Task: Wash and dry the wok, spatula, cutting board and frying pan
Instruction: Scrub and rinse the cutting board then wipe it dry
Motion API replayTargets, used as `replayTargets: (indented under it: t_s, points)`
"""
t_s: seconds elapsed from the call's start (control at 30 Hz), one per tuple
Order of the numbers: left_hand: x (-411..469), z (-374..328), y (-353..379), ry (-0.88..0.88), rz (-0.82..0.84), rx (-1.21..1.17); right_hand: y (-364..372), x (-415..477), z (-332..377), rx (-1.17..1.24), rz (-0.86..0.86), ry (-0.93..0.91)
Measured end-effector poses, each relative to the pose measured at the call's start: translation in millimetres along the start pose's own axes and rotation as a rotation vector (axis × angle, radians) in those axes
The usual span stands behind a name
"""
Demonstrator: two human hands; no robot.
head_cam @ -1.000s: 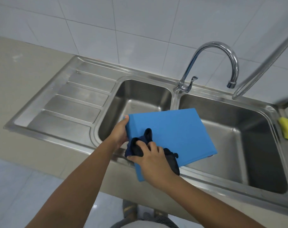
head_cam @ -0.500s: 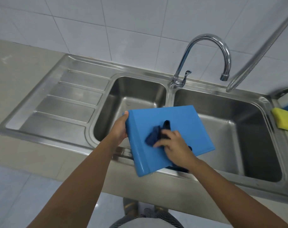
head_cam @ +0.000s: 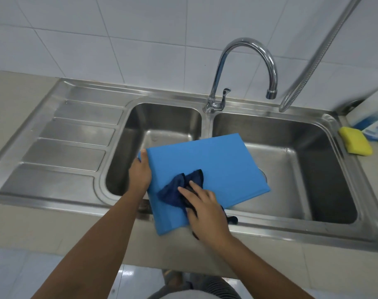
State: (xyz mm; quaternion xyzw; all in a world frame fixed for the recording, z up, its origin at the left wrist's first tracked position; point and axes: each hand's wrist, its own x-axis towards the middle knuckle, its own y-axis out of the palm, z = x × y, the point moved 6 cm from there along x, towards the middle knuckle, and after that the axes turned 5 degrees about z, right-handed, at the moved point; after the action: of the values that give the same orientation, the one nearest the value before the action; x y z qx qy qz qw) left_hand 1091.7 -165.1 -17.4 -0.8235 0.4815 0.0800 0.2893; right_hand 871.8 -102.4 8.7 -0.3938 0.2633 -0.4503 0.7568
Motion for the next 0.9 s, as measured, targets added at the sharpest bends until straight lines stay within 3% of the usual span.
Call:
replayTargets:
  t_s: [0.2,0.3,0.4,0.57,0.63,0.7,0.77,0.83,0.9]
  points:
    - [2,1,5,-0.011,0.037,0.005,-70,15,-197,-0.048,-0.162,0.525]
    - [5,5,6,-0.009,0.035,0.003,-72,18,-200,-0.109,-0.178,0.626]
    - [5,5,4,-0.008,0.021,0.009,-49,21,-133,-0.136,-0.152,0.516]
    - [4,0,4,0.029,0.023,0.022,-6,44,-8,-0.079,-0.039,0.121]
    - [4,1,3,0.041,0.024,0.018,-5,68,-7,-0.119,-0.021,-0.019]
    - [4,1,3,0.032,0.027,0.012,-19,97,-42,-0.187,-0.085,-0.032]
    - [5,1,4,0.026,0.034,0.005,-36,127,-99,-0.198,-0.129,0.163]
    - [5,2,4,0.022,0.028,-0.004,-48,142,-147,-0.048,-0.116,0.46]
    - [7,4,4,0.016,0.021,-0.008,-49,144,-151,0.03,-0.163,0.586]
